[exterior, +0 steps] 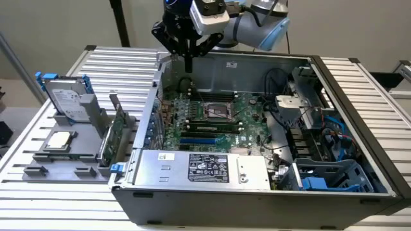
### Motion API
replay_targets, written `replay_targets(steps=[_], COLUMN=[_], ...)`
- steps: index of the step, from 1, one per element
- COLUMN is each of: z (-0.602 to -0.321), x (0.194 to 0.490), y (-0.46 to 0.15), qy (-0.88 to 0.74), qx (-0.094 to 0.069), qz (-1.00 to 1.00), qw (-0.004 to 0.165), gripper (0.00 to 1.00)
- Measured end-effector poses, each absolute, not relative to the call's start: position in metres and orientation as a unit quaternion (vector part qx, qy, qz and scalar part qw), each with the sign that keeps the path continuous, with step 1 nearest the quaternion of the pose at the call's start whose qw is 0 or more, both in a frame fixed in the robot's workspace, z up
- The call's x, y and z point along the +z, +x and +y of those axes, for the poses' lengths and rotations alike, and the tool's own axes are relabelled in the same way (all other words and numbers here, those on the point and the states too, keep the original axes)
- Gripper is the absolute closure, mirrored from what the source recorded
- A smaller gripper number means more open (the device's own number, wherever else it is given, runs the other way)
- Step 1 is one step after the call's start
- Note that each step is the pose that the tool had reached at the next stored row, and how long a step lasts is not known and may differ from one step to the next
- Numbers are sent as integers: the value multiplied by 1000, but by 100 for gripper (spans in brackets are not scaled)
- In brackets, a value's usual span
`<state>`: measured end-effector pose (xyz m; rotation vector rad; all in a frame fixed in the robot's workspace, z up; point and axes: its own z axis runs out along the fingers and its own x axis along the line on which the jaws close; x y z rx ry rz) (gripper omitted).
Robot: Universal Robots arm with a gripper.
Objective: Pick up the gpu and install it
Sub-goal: 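Reach for the gpu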
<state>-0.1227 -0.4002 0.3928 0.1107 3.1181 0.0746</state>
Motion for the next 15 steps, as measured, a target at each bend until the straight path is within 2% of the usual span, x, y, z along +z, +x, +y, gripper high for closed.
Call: replay_targets(steps=[15], z=[-425], x=[393], y=[-182], qy=[35], qx=[24], qz=[999], qw=[10], gripper=[100])
